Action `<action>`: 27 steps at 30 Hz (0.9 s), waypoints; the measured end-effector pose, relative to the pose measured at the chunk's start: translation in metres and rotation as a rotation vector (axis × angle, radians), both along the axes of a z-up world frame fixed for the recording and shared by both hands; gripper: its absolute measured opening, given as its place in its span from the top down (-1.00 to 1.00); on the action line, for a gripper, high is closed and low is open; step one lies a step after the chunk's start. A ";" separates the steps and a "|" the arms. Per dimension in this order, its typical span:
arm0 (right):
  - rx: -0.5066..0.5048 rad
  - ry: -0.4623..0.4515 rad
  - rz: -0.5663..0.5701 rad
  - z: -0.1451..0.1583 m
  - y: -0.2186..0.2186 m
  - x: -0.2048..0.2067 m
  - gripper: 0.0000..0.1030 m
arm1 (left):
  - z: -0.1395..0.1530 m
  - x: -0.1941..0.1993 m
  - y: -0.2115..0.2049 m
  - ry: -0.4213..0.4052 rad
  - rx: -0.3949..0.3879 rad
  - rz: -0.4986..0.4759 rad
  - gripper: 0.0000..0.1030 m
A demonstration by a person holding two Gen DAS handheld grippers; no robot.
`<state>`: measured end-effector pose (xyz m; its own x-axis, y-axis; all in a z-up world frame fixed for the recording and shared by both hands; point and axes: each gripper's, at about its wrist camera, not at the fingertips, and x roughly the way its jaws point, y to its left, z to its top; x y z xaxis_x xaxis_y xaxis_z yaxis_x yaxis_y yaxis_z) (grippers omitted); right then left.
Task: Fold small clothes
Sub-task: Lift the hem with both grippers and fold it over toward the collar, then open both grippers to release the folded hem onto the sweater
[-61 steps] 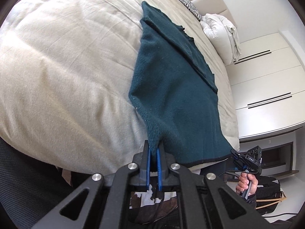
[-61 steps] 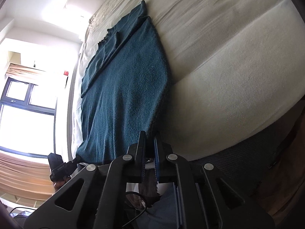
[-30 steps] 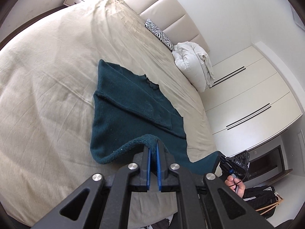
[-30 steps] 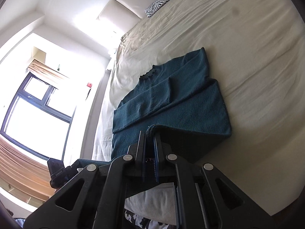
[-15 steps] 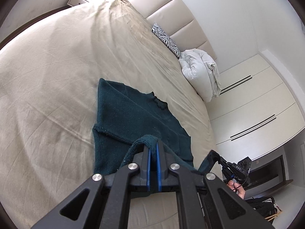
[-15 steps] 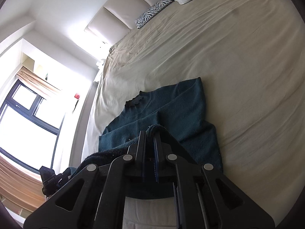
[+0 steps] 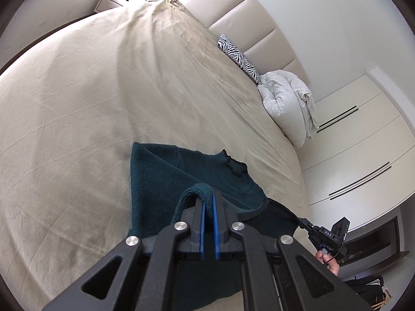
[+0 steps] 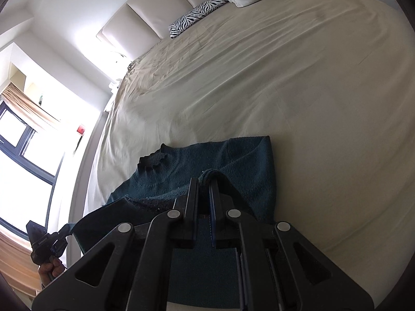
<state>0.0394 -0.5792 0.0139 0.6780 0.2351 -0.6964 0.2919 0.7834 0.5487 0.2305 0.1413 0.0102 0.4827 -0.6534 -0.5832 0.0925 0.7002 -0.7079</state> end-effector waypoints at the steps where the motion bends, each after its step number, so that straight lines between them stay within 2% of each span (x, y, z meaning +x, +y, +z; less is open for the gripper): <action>1: 0.001 0.005 -0.006 -0.003 -0.002 0.006 0.88 | -0.003 0.006 0.001 0.005 0.004 0.007 0.89; 12: -0.034 0.066 -0.055 -0.039 -0.009 0.060 0.88 | -0.034 0.059 -0.011 0.057 0.043 0.033 0.89; 27: -0.033 0.123 -0.103 -0.087 -0.023 0.111 0.88 | -0.062 0.104 -0.026 0.117 0.077 0.065 0.89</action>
